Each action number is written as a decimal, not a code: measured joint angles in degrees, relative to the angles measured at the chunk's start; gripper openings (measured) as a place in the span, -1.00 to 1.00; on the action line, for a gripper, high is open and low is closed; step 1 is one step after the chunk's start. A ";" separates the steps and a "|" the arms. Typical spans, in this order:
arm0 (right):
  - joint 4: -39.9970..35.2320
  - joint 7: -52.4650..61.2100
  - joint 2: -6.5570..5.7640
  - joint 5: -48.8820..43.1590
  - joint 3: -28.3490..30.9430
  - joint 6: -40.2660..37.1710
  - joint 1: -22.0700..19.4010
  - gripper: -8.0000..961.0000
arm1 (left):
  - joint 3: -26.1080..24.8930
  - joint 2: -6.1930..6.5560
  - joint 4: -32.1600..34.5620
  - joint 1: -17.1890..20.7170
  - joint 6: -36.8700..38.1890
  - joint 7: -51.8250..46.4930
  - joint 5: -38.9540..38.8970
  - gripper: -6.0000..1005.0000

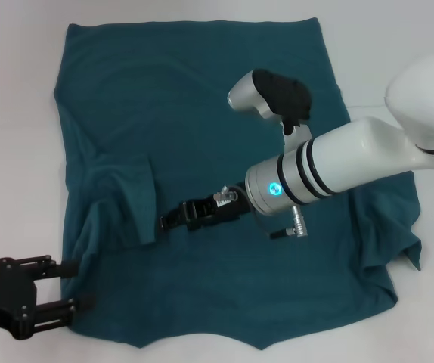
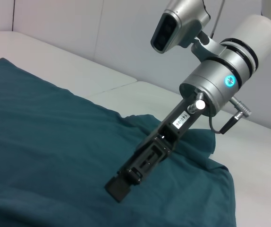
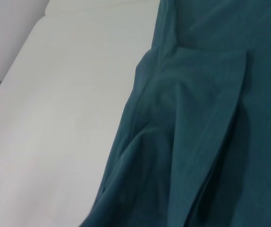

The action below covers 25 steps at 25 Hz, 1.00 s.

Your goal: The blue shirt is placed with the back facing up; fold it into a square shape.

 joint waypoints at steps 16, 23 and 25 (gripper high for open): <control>1.44 -3.35 0.52 10.02 -9.20 4.06 0.13 0.48 | 2.07 -0.73 -0.84 -0.04 -2.35 0.33 0.00 0.26; 1.45 -4.43 0.52 13.54 -13.81 5.66 -0.07 0.48 | 2.28 -1.26 -0.84 -0.59 -2.42 0.33 0.00 0.26; 1.44 -4.95 0.52 13.94 -13.83 5.74 -0.32 0.48 | 2.31 -1.34 -0.84 -0.67 -2.42 0.33 0.00 0.26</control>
